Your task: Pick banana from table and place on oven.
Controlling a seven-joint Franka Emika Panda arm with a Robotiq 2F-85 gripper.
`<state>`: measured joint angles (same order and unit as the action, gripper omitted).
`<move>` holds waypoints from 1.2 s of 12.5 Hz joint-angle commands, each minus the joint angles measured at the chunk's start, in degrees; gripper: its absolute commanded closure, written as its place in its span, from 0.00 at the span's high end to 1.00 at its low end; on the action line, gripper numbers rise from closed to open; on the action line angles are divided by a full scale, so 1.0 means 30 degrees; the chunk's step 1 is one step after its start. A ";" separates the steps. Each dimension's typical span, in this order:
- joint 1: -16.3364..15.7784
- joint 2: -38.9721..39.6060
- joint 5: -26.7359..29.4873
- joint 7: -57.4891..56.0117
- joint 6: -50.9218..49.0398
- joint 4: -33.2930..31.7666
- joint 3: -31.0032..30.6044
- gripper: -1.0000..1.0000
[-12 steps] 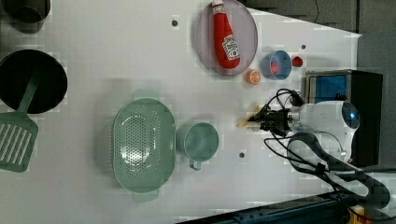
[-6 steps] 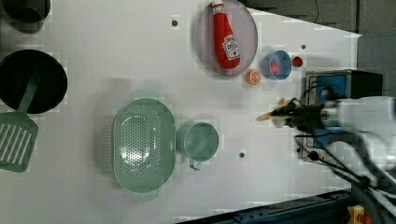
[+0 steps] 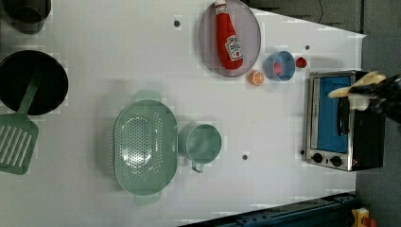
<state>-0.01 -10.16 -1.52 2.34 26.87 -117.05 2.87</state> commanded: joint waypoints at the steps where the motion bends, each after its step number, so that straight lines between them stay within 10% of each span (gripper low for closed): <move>1: 0.1069 0.0967 -0.0066 -0.2216 -0.1651 0.0506 0.2099 0.25; 15: 0.2057 0.7137 -0.0201 -1.0708 0.3356 0.1378 0.9055 0.25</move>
<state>7.60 12.46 -3.15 -24.72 36.96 -114.20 29.35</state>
